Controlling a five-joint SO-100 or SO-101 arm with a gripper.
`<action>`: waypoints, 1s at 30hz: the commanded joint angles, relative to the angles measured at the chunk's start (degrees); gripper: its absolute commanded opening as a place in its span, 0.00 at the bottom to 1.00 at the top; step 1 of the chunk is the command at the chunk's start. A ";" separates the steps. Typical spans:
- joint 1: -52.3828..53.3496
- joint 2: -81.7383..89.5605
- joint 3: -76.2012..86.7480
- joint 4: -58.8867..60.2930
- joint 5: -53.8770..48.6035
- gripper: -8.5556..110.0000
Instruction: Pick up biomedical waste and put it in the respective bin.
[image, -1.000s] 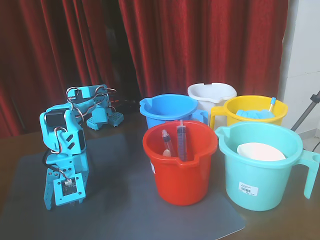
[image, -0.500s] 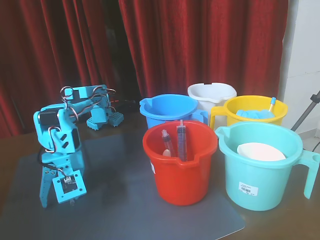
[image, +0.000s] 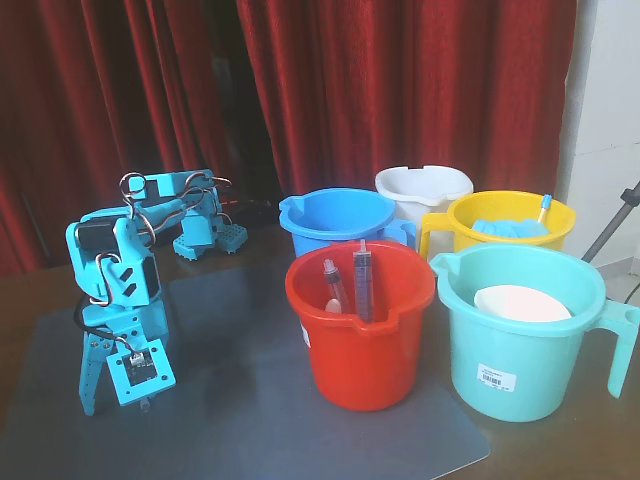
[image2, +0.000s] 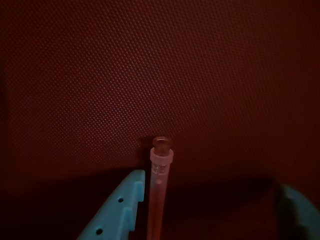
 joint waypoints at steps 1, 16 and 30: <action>1.67 -1.76 0.79 6.86 0.18 0.24; 1.76 -0.18 -2.99 5.89 0.44 0.07; -6.68 24.17 -14.94 21.09 16.08 0.07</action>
